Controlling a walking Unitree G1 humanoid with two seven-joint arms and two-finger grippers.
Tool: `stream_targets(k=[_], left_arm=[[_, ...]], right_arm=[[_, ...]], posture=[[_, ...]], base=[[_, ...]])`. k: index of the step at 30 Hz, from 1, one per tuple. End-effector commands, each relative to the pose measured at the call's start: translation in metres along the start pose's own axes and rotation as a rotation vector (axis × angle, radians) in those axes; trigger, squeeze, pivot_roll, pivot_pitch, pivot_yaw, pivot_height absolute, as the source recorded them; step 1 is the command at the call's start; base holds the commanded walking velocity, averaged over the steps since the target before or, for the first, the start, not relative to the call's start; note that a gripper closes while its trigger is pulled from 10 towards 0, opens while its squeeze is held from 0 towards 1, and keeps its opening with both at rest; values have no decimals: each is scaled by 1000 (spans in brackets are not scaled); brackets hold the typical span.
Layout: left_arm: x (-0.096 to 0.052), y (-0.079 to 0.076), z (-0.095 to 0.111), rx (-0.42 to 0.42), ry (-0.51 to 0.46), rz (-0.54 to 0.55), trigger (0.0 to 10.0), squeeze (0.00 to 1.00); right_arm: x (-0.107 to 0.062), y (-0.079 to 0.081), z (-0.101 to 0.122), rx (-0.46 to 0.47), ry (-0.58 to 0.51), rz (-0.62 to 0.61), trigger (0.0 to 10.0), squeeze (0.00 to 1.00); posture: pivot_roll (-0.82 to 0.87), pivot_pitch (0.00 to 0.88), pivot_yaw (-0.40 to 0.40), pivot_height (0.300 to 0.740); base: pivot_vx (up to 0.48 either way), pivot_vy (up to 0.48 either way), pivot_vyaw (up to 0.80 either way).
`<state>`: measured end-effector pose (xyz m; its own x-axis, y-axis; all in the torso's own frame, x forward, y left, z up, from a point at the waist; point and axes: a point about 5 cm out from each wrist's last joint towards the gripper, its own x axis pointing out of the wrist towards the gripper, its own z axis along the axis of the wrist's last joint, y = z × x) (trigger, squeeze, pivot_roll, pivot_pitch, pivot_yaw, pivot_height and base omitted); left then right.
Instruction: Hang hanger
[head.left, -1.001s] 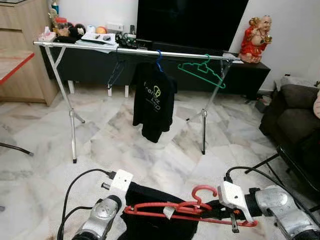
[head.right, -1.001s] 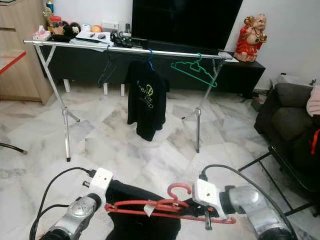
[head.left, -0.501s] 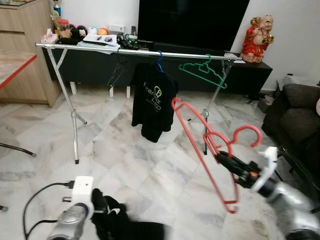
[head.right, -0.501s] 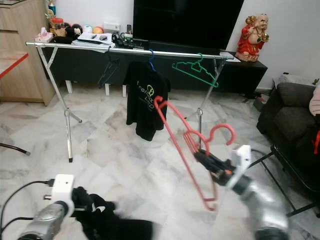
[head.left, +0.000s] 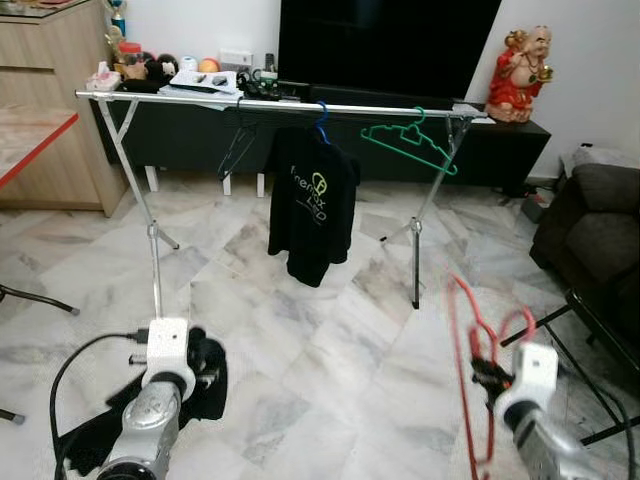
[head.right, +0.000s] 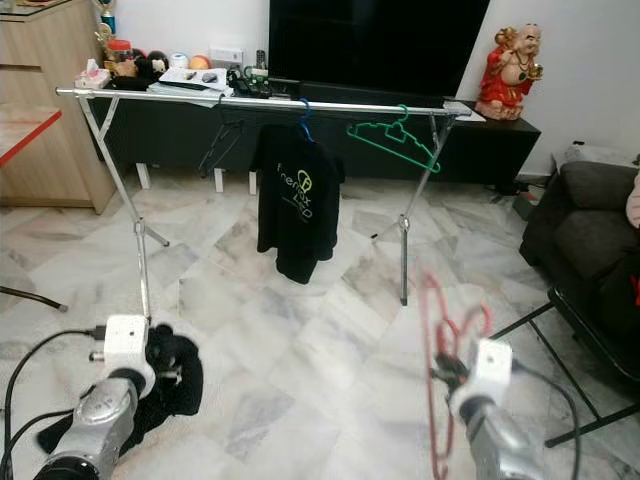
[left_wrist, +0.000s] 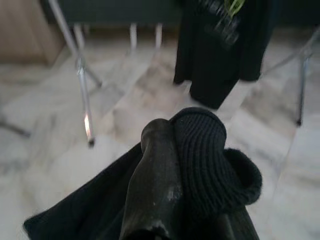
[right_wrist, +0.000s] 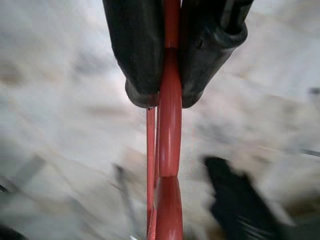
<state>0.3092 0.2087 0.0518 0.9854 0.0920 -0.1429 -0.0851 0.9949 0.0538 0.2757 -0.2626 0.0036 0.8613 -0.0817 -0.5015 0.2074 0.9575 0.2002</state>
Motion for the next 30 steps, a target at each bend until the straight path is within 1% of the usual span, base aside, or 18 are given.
stream_targets(k=[1,3,4,5,6,7,8,10,11,12,14,18,23,25,27,28,29,30], left_arm=[[-2,-6,7,-9,-54,-25,10000,0],[-4,-6,9,-17,-72,-26,10000,0],[-6,-5,9,-20,-81,-29,10000,0],[-7,-5,9,-19,-83,-31,10000,0],[-7,-5,9,-19,-83,-31,10000,0],[-10,-5,9,-23,-87,-34,10000,0],[-10,-5,9,-23,-87,-34,10000,0],[-11,-6,9,-31,-91,-36,10000,0],[-12,-5,10,-39,-98,-35,10000,0],[-14,-5,12,-59,-107,-35,10000,0],[-17,-5,16,-89,-122,-36,10000,0],[-21,-8,19,-104,-134,-50,10000,0],[-26,-8,23,-127,-149,-47,10000,0],[-28,-7,21,-112,-128,-32,10000,0],[-33,-5,20,-119,-127,-16,10000,0],[-33,-5,20,-119,-127,-16,10000,0],[-38,-3,19,-132,-127,-4,10000,0],[-38,-3,19,-132,-127,-4,10000,0]], right_arm=[[-6,-8,-20,45,45,-91,0,0],[-10,-9,-37,36,98,-126,0,0],[-15,-10,-52,28,141,-160,0,0],[-17,-10,-59,33,160,-177,0,0],[-17,-10,-59,33,160,-177,0,0],[-22,-11,-72,41,200,-212,0,0],[-22,-11,-72,41,200,-212,0,0],[-25,-11,-80,38,223,-225,0,0],[-28,-10,-86,26,245,-238,1490,0],[-33,-10,-97,16,280,-254,10000,0],[-39,-10,-110,0,322,-276,10000,0],[-45,-7,-123,-21,362,-269,10000,0],[-46,-5,-124,-37,363,-251,10000,0],[-46,-4,-126,-46,373,-242,10000,0],[-47,-5,-128,-90,395,-222,10000,0],[-47,-5,-128,-90,395,-222,10000,0],[-48,-6,-127,-123,402,-210,10000,0],[-48,-6,-127,-123,402,-210,10000,0]], posture=[[-2,0,-77,740],[1,0,-71,740],[4,0,-63,740],[4,0,-61,740],[4,0,-61,740],[10,0,-54,740],[10,0,-54,740],[11,0,-53,740],[12,0,-46,740],[10,0,-37,740],[9,0,-33,740],[12,0,-28,740],[20,0,-26,740],[27,0,-28,740],[38,0,-32,740],[38,0,-32,740],[41,0,-34,740],[41,0,-34,740]], base=[[0,0,0],[0,0,0],[0,0,0],[0,0,0],[0,0,0],[0,0,0],[0,0,0],[0,0,0],[0,0,0],[0,0,0],[0,0,0],[0,0,0],[0,0,0],[0,0,0],[0,0,0],[0,0,0],[0,0,488],[0,0,488]])
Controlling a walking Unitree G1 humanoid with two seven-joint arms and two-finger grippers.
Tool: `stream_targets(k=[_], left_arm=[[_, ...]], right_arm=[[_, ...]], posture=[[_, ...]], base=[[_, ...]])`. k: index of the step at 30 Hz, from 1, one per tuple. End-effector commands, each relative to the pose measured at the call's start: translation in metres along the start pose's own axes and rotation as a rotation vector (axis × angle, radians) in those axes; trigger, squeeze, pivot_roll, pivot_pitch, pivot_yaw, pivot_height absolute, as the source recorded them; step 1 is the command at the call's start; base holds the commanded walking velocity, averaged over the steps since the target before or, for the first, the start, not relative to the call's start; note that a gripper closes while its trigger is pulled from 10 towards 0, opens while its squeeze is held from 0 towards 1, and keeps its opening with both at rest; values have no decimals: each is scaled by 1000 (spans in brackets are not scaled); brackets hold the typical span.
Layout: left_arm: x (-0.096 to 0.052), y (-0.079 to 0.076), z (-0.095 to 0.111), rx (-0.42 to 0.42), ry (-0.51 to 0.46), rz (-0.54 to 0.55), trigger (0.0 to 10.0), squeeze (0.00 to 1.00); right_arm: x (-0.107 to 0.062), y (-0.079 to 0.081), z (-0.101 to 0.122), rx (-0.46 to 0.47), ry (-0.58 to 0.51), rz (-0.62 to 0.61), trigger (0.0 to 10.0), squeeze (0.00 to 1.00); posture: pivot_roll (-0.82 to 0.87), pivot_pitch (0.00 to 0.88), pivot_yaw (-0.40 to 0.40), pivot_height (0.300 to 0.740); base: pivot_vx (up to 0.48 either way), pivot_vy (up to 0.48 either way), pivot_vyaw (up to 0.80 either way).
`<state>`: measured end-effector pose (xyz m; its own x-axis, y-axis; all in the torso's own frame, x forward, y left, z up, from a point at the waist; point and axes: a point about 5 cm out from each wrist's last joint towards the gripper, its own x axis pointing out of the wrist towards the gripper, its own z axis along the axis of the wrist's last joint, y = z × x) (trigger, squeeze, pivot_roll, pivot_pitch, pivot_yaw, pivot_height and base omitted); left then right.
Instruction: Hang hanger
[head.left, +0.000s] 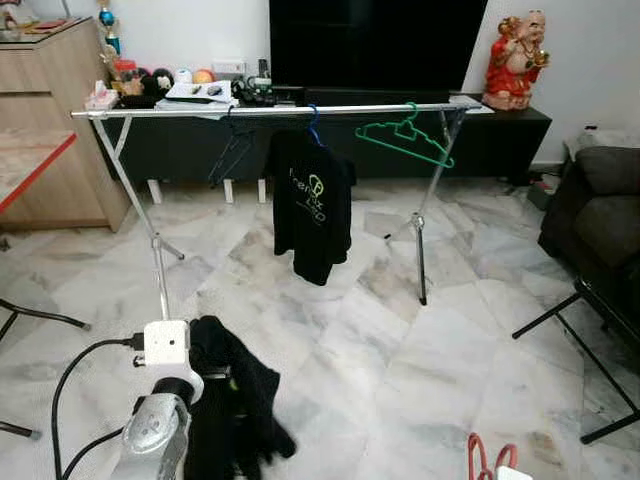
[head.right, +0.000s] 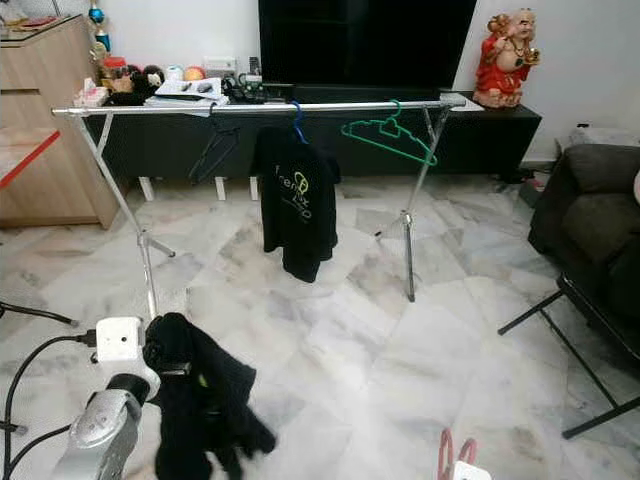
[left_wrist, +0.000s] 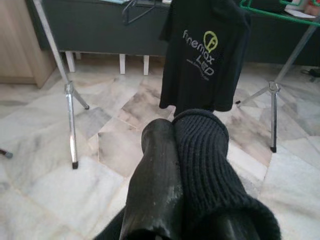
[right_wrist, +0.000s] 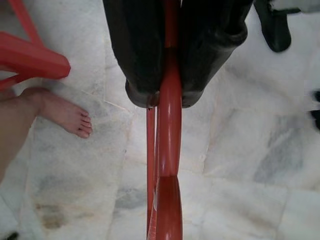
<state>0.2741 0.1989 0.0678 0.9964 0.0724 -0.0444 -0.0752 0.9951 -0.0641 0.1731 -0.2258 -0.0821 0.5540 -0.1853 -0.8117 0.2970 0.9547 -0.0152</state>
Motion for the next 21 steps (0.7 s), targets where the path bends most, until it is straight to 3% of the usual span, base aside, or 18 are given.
stream_targets(k=[1,13,21], left_arm=[[-1,3,7,-14,-27,24,10000,0],[-4,7,10,-19,-16,74,10000,0],[-1,-2,11,-10,-15,21,10000,0]], right_arm=[[0,-3,3,-35,2,0,10000,0],[3,4,14,-66,10,21,10000,0],[2,2,10,-28,23,9,10000,0]], posture=[[48,0,-35,740],[53,0,-34,740],[57,0,-35,740]], base=[[0,0,800],[0,0,800],[0,0,127]])
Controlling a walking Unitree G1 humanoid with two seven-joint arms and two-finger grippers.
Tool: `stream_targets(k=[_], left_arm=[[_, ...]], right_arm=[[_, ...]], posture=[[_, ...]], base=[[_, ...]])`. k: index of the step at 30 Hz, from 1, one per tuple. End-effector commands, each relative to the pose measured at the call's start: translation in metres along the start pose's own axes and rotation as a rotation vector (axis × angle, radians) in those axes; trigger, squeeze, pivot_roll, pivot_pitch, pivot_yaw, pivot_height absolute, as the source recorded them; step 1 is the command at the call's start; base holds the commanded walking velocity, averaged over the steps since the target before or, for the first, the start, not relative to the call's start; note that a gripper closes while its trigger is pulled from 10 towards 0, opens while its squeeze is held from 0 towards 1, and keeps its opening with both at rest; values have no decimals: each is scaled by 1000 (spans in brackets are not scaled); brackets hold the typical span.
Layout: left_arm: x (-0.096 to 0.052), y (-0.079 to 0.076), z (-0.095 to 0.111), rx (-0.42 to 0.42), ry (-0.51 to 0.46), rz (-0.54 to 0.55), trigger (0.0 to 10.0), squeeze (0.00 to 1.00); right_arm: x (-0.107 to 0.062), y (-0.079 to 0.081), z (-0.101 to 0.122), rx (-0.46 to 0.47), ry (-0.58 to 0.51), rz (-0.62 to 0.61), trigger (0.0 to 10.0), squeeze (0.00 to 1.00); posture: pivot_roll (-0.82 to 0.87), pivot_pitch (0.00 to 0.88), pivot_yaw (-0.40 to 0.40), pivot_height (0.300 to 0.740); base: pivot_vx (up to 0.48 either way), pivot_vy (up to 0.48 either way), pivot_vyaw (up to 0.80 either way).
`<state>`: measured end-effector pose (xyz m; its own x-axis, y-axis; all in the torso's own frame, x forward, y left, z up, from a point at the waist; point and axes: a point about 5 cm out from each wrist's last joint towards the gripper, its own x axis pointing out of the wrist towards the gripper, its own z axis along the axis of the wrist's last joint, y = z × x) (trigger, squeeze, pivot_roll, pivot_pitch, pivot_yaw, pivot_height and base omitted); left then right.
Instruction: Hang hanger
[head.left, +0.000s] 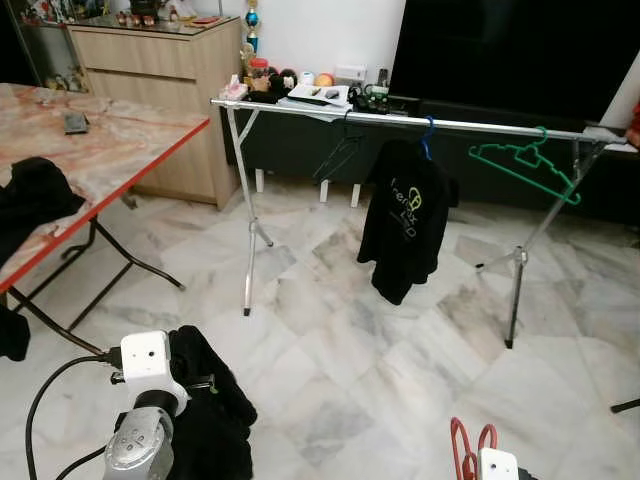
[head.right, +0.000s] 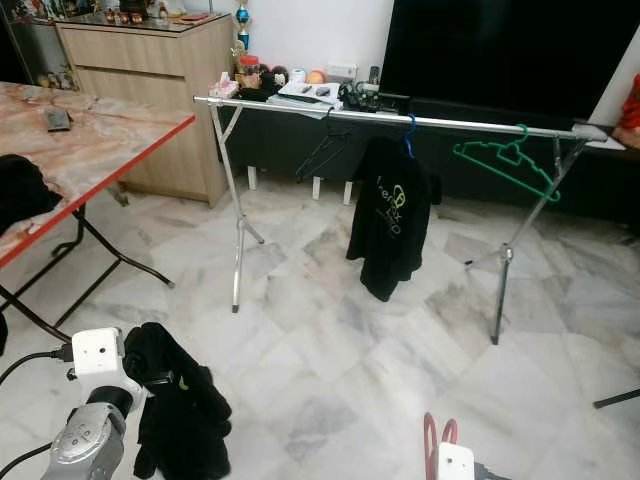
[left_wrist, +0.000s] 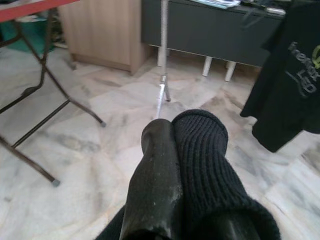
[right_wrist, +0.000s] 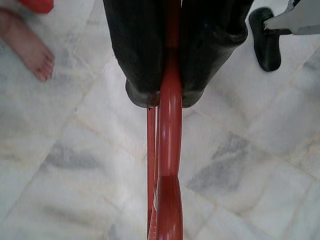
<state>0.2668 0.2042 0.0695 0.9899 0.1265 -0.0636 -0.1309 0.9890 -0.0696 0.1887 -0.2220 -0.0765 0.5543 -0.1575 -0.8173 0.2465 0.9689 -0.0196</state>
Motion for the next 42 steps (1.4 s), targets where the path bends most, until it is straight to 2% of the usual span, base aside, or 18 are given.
stream_targets(k=[1,17,39,42], left_arm=[[5,-9,9,-2,-29,-39,10000,0],[14,-12,22,51,-54,-78,10000,0],[17,-13,29,61,-72,-80,10000,0],[17,-13,30,62,-73,-78,10000,0]], right_arm=[[-1,-6,-5,19,15,-17,10000,0],[0,-4,-2,47,3,-22,10000,0],[0,2,0,84,-2,-11,10000,0],[0,3,-1,59,3,-3,10000,0]], posture=[[57,0,-35,740],[69,0,-16,740],[82,0,-21,740],[86,0,-22,740]], base=[[0,0,0],[0,278,0],[0,353,0],[0,368,0]])
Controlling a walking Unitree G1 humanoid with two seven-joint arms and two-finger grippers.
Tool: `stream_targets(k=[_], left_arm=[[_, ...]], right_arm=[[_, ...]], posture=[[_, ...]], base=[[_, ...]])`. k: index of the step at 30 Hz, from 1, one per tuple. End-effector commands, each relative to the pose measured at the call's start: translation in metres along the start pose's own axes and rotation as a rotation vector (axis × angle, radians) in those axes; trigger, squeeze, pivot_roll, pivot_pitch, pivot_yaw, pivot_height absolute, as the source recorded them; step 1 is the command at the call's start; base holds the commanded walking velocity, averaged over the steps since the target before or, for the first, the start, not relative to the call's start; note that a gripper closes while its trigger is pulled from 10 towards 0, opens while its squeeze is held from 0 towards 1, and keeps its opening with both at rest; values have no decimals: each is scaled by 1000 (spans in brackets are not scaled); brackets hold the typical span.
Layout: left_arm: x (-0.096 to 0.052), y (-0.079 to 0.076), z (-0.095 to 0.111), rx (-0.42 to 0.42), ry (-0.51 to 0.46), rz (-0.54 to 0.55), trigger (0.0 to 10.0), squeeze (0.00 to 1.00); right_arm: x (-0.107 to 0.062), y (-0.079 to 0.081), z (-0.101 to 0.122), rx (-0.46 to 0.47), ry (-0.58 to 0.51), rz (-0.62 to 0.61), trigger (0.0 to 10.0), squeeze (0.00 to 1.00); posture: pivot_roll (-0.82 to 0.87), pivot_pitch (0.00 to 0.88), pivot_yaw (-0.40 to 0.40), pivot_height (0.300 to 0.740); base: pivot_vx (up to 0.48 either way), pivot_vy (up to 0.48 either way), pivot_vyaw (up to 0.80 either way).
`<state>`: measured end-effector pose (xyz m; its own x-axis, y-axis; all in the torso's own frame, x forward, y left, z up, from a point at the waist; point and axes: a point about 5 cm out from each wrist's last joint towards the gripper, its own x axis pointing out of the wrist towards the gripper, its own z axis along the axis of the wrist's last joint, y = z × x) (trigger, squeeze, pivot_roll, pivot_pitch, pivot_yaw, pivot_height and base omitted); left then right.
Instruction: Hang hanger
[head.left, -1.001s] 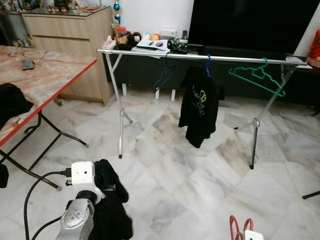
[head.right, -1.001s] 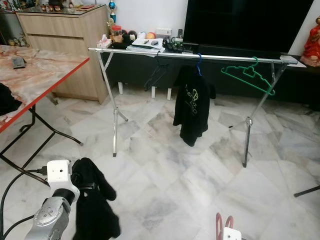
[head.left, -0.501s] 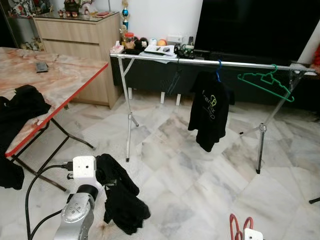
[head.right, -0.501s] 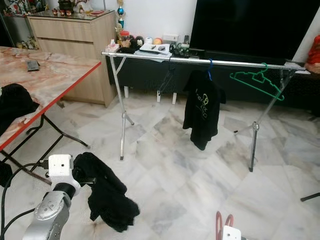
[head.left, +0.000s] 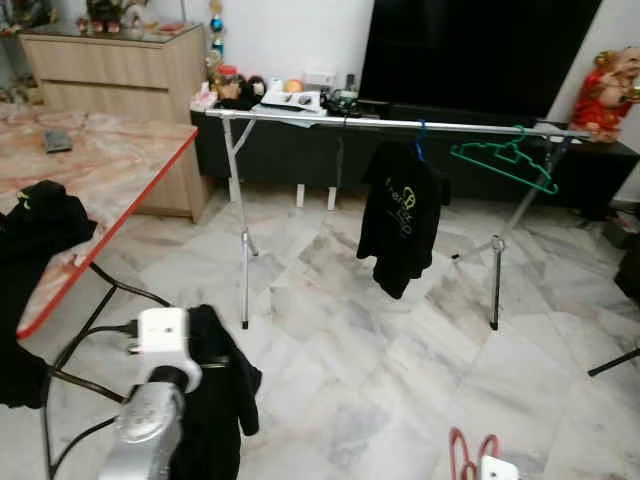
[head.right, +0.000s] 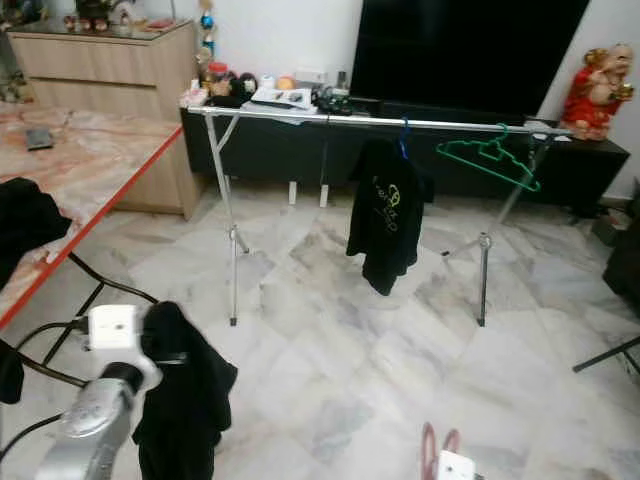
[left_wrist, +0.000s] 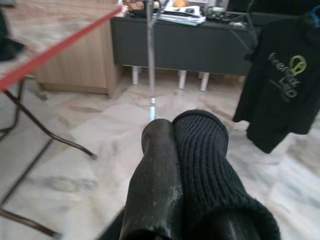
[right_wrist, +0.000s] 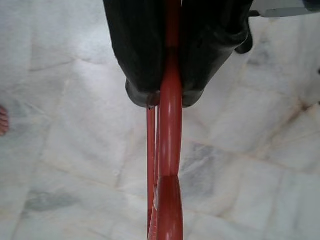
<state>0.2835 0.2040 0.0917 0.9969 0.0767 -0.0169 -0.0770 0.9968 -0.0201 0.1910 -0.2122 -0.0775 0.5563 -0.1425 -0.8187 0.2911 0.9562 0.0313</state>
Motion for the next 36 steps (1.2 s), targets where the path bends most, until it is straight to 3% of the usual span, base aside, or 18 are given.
stream_targets(k=[1,10,18,25,36], left_arm=[[3,-9,7,10,-29,-24,10000,0],[2,-8,7,15,-29,-16,10000,0],[1,-9,7,15,-27,-14,10000,0],[1,-9,6,15,-24,-13,10000,0],[0,-11,5,11,-23,-10,10000,0]], right_arm=[[0,-7,0,-16,2,-17,10000,0],[0,-6,0,-30,2,-9,10000,0],[0,-3,1,-48,0,5,10000,0],[0,-2,1,-55,3,10,10000,0],[0,-3,1,-57,6,13,10000,0]], posture=[[86,0,-23,740],[86,0,-28,740],[85,0,-32,740],[85,0,-35,740],[84,0,-39,740]], base=[[0,371,0],[0,371,524],[0,368,50],[0,368,774],[0,370,0]])
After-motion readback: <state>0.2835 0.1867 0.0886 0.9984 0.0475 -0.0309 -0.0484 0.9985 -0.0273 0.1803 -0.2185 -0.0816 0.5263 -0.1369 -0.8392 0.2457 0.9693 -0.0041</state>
